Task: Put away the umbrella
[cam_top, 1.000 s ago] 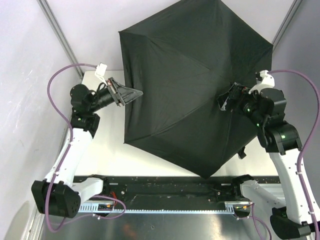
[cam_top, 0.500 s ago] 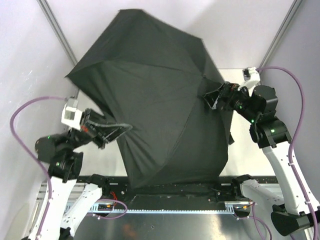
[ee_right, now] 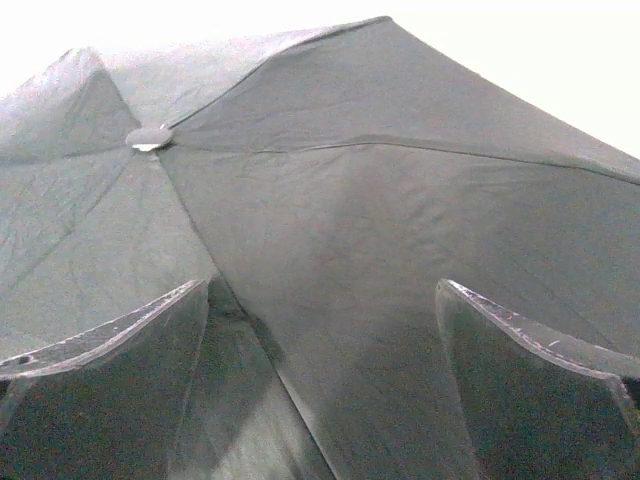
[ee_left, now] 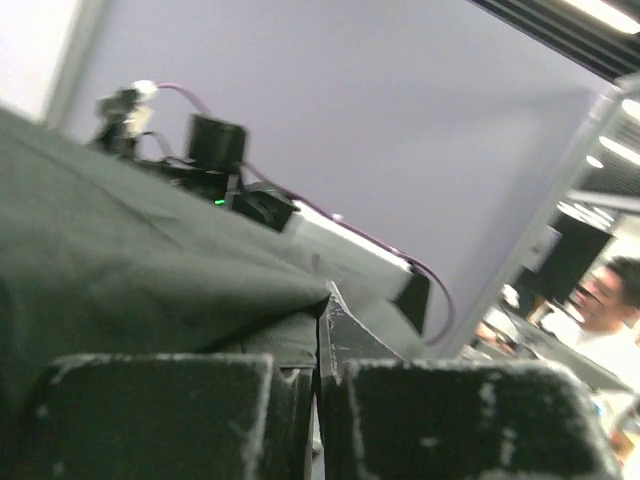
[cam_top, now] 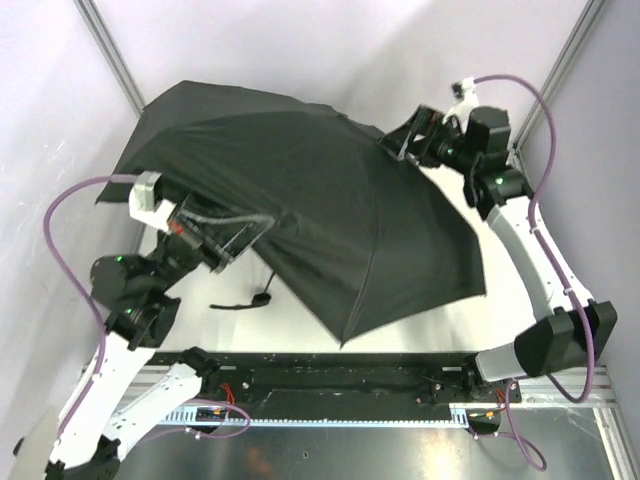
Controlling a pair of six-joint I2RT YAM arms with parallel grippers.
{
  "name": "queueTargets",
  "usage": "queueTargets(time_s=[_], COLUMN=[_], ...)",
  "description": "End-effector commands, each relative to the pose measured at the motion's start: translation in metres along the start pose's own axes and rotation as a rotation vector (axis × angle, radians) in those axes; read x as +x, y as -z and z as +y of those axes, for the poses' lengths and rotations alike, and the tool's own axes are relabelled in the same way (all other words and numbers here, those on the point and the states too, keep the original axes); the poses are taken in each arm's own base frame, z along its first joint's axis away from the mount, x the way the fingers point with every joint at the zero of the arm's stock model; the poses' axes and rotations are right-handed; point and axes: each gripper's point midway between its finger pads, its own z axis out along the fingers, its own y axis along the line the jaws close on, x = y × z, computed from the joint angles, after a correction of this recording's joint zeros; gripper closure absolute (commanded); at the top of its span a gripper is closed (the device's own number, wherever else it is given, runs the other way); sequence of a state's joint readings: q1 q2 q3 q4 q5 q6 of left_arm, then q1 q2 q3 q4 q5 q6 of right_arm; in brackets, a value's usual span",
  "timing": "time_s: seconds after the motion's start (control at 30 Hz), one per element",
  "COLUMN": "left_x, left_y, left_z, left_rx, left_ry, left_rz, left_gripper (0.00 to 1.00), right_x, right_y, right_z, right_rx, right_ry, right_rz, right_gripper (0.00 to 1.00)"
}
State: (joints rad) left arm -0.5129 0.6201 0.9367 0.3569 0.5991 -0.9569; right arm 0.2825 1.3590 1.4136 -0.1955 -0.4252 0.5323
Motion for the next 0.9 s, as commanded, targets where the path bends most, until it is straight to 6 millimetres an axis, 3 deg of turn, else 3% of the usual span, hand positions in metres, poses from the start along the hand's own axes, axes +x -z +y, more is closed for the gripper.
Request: queueTargets(time_s=[0.0,0.1,0.17,0.27,0.33,0.43,0.6,0.7,0.87], left_x=[-0.040,-0.068,-0.084,-0.102,-0.108,-0.108,-0.104,-0.108,-0.124], left_y=[-0.023,-0.015,-0.008,-0.007,-0.011,-0.015,-0.018,-0.022,-0.030], left_z=[0.062,0.104,0.120,0.130,0.133,0.140,0.145,0.142,0.133], left_rx=[-0.240,-0.464,-0.567,-0.637,-0.651,-0.661,-0.658,-0.643,-0.626], left_ry=[-0.053,-0.130,-0.176,-0.221,-0.237,-0.224,-0.164,-0.155,-0.168], left_rz=[-0.200,-0.324,-0.391,-0.446,-0.452,-0.451,-0.460,-0.471,-0.502], left_gripper=[1.00,1.00,1.00,1.00,1.00,1.00,1.00,1.00,1.00], right_x=[-0.069,-0.111,-0.118,-0.112,-0.097,-0.063,-0.024,0.008,0.068], right_y=[0.032,0.096,0.142,0.198,0.221,0.231,0.232,0.232,0.249], right_z=[-0.046,-0.130,-0.174,-0.213,-0.225,-0.224,-0.176,-0.153,-0.150], right_rx=[0.237,0.681,0.923,1.147,1.216,1.208,1.000,0.944,1.001], right_ry=[-0.031,-0.043,-0.061,-0.077,-0.085,-0.099,-0.167,-0.168,-0.252], right_rz=[-0.081,-0.178,-0.214,-0.244,-0.235,-0.204,-0.264,-0.216,-0.126], right_gripper=[0.01,0.01,0.01,0.01,0.01,0.01,0.01,0.01,0.01])
